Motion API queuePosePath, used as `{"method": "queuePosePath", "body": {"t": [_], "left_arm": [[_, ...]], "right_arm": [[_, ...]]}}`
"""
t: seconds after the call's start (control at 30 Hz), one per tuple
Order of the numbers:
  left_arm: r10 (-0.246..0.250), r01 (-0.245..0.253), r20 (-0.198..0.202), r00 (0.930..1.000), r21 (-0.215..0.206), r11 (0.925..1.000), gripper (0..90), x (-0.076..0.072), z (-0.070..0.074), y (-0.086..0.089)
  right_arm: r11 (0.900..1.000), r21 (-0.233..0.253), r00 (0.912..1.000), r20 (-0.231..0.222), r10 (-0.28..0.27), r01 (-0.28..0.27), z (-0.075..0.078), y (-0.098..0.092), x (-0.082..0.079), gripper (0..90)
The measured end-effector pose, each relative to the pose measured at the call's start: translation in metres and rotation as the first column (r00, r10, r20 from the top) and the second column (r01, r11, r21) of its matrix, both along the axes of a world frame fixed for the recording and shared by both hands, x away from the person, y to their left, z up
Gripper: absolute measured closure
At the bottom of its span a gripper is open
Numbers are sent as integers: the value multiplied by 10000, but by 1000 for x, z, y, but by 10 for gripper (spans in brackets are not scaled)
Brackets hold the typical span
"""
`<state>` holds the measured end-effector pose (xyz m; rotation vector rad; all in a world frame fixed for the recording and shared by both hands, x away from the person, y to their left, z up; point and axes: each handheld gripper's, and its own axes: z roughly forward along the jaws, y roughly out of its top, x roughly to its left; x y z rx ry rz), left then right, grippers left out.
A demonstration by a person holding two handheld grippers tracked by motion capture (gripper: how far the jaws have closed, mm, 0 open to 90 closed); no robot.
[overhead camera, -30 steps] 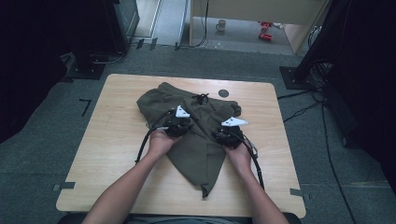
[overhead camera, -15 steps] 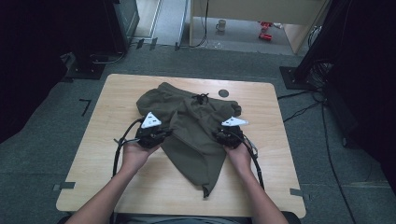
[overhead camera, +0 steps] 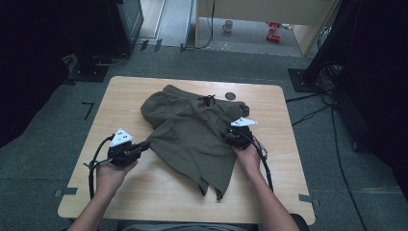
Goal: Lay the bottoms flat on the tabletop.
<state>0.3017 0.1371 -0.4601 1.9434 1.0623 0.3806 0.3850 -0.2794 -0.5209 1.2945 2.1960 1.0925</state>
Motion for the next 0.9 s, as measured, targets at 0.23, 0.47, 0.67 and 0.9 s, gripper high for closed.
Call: {"method": "queuePosePath", "body": {"t": [0.23,0.47,0.67,0.9], "left_arm": [[316,-306,-379,9988,257,9992,888,-8,-9,19],[486,-462,-618,9969,408,9981,887,-21,-15,31],[543,-515,-722,9959,410,9978,885,-36,-20,38],[606,-582,-785,9951,314,9978,810,-46,-21,41]], "right_arm": [[9998,57,9998,30,-212,211,0,-8,10,668],[9990,9,9990,63,-443,443,0,-12,17,654],[9985,-19,9984,60,-555,555,0,-15,22,645],[9975,-40,9975,75,-709,709,0,-17,25,609]]}}
